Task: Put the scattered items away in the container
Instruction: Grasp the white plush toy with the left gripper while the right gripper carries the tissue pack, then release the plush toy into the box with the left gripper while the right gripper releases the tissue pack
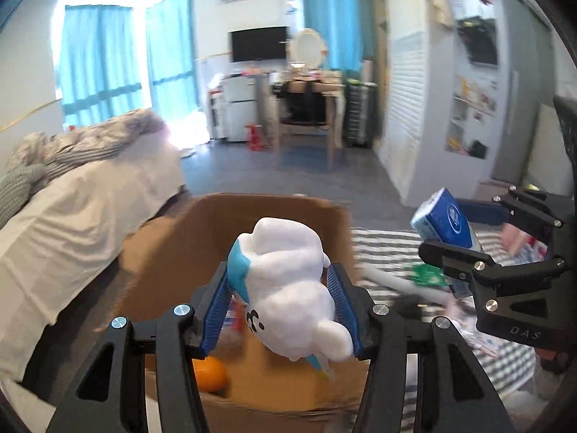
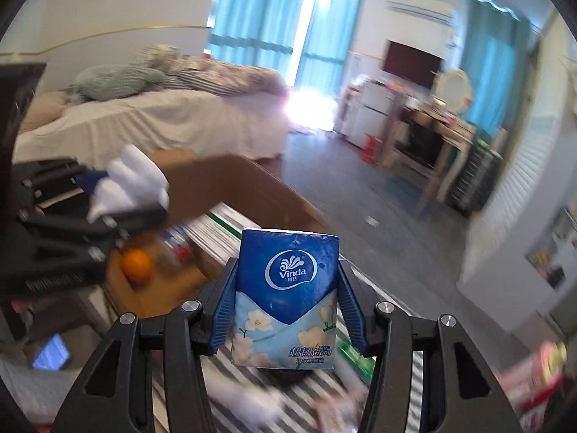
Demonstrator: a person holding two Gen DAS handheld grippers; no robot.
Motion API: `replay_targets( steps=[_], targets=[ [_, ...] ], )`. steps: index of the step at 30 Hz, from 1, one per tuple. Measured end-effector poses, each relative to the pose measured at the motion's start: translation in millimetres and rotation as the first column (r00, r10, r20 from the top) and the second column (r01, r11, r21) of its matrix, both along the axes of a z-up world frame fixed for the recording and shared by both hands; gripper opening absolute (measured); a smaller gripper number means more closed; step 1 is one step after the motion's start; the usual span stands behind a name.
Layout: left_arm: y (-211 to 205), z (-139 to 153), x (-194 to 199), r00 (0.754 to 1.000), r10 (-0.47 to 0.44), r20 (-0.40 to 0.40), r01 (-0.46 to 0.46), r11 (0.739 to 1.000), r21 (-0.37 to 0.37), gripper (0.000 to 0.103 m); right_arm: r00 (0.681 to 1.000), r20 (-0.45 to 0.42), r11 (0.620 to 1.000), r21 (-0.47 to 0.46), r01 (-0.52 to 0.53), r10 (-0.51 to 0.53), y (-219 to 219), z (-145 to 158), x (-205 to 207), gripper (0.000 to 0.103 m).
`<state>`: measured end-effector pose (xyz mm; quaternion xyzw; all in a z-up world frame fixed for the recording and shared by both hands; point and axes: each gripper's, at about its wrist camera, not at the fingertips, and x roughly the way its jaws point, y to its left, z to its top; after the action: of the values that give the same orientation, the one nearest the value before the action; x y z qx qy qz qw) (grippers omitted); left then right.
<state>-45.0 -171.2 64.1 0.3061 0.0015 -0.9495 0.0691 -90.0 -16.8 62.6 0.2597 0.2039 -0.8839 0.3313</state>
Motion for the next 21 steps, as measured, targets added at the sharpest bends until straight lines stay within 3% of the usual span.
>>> replay_targets(
  steps=[7,15,16,17,19,21],
  targets=[
    [-47,-24,-6,0.993,0.099,0.058,-0.100,0.995,0.019,0.055,0.995,0.053,0.994,0.067,-0.092,0.088,-84,-27,-14,0.052],
    [-69,-51,-18,0.985,0.132,0.114,-0.136,0.990,0.028,0.056,0.990,0.076,0.980,0.147,-0.131,0.121,-110,-63,-21,0.055],
    [-69,-52,-18,0.985,0.127,0.116,-0.132,0.991,0.031,0.065,0.992,0.057,0.979,0.166,-0.118,0.110,-109,-66,-21,0.071],
    [-69,-52,-18,0.986,0.124,0.115,-0.129,0.991,0.034,0.073,0.995,0.025,0.980,0.178,-0.094,0.091,-106,-67,-19,0.094],
    [-71,-48,-13,0.986,0.142,0.087,-0.145,0.989,0.036,0.095,0.997,-0.044,0.986,0.161,-0.048,0.056,-97,-63,-15,0.097],
    [-74,-41,-8,0.988,0.147,0.052,-0.149,0.987,0.055,0.099,0.998,-0.037,0.990,0.134,-0.045,0.051,-90,-55,-17,0.098]
  ],
)
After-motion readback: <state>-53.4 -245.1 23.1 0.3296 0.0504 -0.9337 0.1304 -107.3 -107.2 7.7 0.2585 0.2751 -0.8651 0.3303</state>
